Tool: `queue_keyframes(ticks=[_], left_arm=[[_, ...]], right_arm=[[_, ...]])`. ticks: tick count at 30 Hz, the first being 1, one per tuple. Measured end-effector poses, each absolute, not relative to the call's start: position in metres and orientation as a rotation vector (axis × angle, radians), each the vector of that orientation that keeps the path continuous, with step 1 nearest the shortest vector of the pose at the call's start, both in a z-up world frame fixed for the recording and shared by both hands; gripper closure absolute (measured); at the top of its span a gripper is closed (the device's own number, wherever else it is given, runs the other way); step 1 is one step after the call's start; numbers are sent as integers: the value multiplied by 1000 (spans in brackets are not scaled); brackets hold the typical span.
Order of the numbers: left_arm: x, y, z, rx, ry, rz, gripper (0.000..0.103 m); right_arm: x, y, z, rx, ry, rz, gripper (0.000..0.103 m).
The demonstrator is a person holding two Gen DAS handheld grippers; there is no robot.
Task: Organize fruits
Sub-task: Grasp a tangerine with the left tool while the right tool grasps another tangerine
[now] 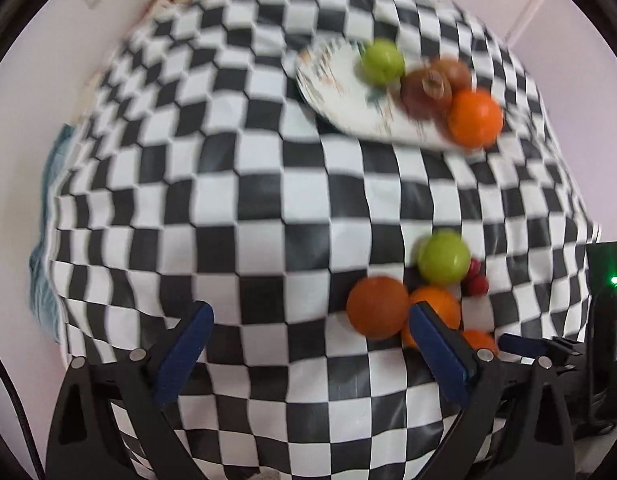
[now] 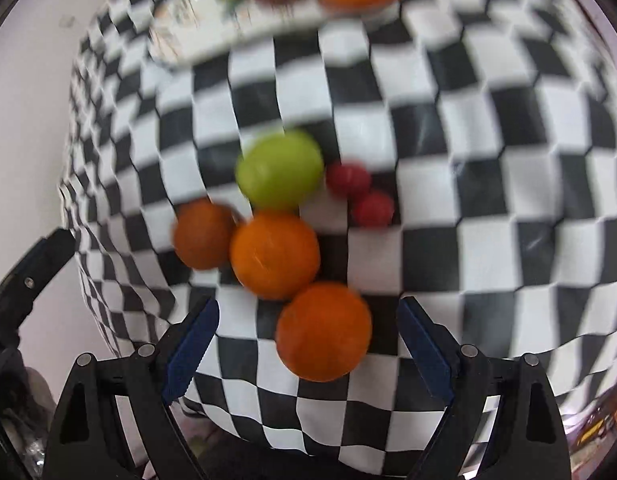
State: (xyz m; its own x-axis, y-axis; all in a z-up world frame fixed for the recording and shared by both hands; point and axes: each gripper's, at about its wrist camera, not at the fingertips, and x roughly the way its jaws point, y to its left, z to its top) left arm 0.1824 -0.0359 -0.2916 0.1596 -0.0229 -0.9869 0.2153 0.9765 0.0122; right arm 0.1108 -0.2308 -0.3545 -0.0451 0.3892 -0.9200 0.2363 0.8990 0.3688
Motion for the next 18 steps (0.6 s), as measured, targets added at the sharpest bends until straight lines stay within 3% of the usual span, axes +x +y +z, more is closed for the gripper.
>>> queue_keyframes(ticks=[3, 9, 12, 15, 18], left_arm=[[184, -45, -314, 179, 1462, -187, 3], [190, -68, -358, 190, 1572, -251, 3], [189, -73, -374, 135, 1612, -294, 7], [187, -69, -372, 73, 1597, -318, 51], [178, -62, -367, 82, 1581, -302, 52]], right_arm=[[100, -223, -376, 531, 1675, 158, 12], [89, -227, -387, 518, 1661, 123, 40], [85, -237, -386, 551, 1648, 125, 40], [83, -240, -382, 512, 1645, 125, 40], [83, -243, -379, 489, 1678, 138, 38]])
